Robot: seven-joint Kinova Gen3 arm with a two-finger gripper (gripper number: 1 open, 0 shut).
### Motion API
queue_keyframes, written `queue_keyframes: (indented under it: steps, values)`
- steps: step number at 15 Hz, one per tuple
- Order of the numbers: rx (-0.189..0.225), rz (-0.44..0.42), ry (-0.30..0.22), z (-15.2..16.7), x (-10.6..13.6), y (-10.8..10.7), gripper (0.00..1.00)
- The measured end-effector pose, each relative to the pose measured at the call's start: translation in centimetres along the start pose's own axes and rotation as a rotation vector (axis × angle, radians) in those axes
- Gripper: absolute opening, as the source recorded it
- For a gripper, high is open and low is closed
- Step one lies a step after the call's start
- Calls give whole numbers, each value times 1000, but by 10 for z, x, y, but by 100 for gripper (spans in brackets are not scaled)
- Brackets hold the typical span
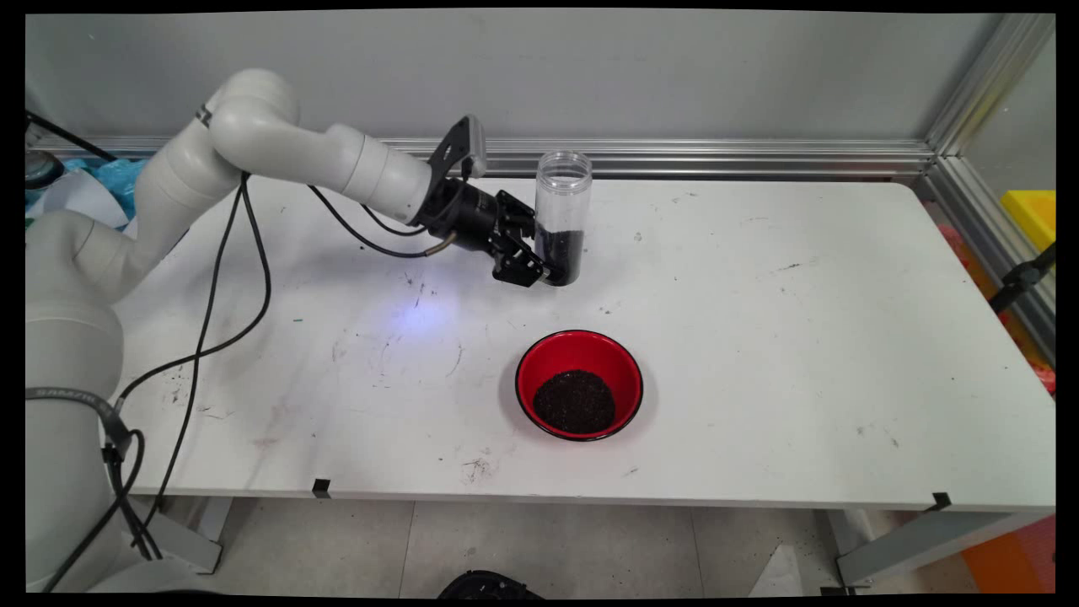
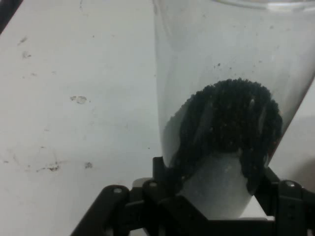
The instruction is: Place the picked object on the table
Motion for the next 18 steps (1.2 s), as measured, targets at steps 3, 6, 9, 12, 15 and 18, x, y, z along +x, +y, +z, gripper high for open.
queue_keyframes:
  steps: [3,6,9,12,15,18]
  values:
    - [10,-6,16,11,-9,-2,0]
    - [9,-5,31,22,-14,-2,0]
    - [2,0,42,30,-18,-1,0]
    - [-2,5,46,37,-22,0,0]
    - [-2,8,47,42,-26,1,0]
    - [-3,9,47,46,-30,1,0]
